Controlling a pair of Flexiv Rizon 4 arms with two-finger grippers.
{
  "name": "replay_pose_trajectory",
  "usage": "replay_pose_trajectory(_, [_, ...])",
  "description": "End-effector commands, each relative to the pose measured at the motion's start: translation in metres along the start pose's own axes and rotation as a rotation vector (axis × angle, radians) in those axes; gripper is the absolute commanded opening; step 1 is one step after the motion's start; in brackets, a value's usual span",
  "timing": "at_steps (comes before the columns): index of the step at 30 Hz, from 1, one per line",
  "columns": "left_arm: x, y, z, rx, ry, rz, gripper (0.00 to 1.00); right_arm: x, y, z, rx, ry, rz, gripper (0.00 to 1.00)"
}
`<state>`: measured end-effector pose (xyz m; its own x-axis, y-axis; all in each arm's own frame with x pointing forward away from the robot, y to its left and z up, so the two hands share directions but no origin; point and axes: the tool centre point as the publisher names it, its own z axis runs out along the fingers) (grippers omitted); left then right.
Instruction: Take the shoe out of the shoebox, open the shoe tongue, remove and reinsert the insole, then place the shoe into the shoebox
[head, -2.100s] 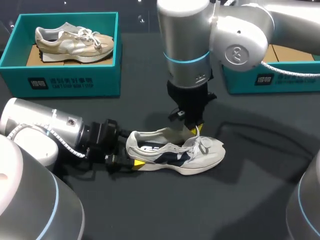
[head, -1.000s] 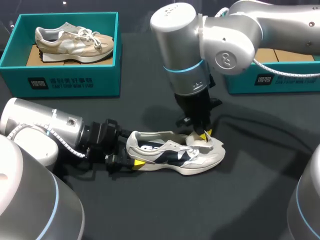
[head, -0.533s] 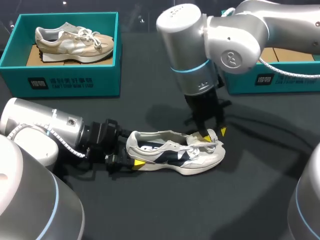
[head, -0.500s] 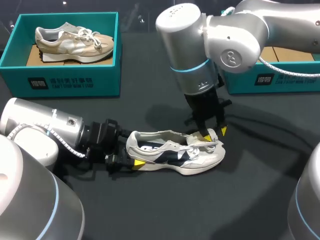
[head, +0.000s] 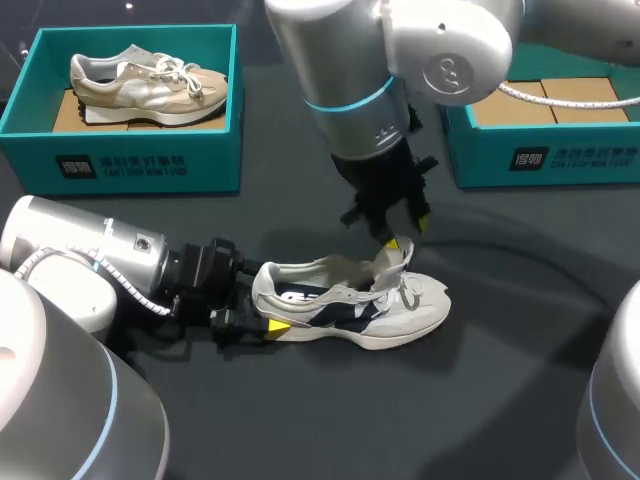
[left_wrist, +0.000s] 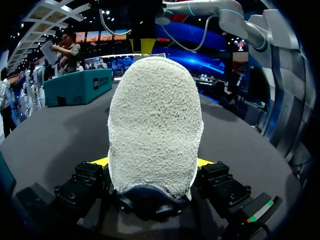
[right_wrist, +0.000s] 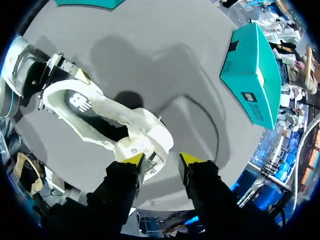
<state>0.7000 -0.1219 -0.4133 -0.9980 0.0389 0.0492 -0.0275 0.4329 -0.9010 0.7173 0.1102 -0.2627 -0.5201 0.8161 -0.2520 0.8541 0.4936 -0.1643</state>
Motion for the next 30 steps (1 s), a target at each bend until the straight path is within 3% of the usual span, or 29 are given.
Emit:
replay_pose_trajectory(1, [-0.002, 0.003, 0.005, -0.002, -0.002, -0.001, 0.0, 0.011, 0.0, -0.034, -0.081, -0.026, -0.19, 0.34])
replay_pose_trajectory(2, [-0.002, 0.003, 0.005, -0.002, -0.002, -0.001, 0.0, 0.015, 0.001, -0.038, -0.084, -0.039, -0.225, 0.27])
replay_pose_trajectory(4, [-0.002, 0.003, 0.005, -0.002, -0.002, -0.001, 0.0, 0.022, 0.003, -0.044, -0.121, -0.032, -0.321, 0.0])
replay_pose_trajectory(10, [-0.002, 0.003, 0.005, -0.002, -0.002, -0.001, 0.0, 0.04, 0.0, -0.051, -0.239, -0.019, -0.563, 0.0])
replay_pose_trajectory(12, [-0.002, 0.003, 0.005, -0.002, -0.002, -0.001, 0.0, 0.047, -0.002, -0.049, -0.266, 0.011, -0.717, 0.0])
replay_pose_trajectory(27, [-0.002, 0.003, 0.005, -0.002, -0.002, -0.001, 0.0, 0.047, -0.002, -0.049, -0.266, 0.011, -0.717, 0.0])
replay_pose_trajectory(30, [-0.002, 0.003, 0.005, -0.002, -0.002, -0.001, 0.0, 0.064, 0.015, -0.045, -0.247, -0.036, -0.808, 0.0])
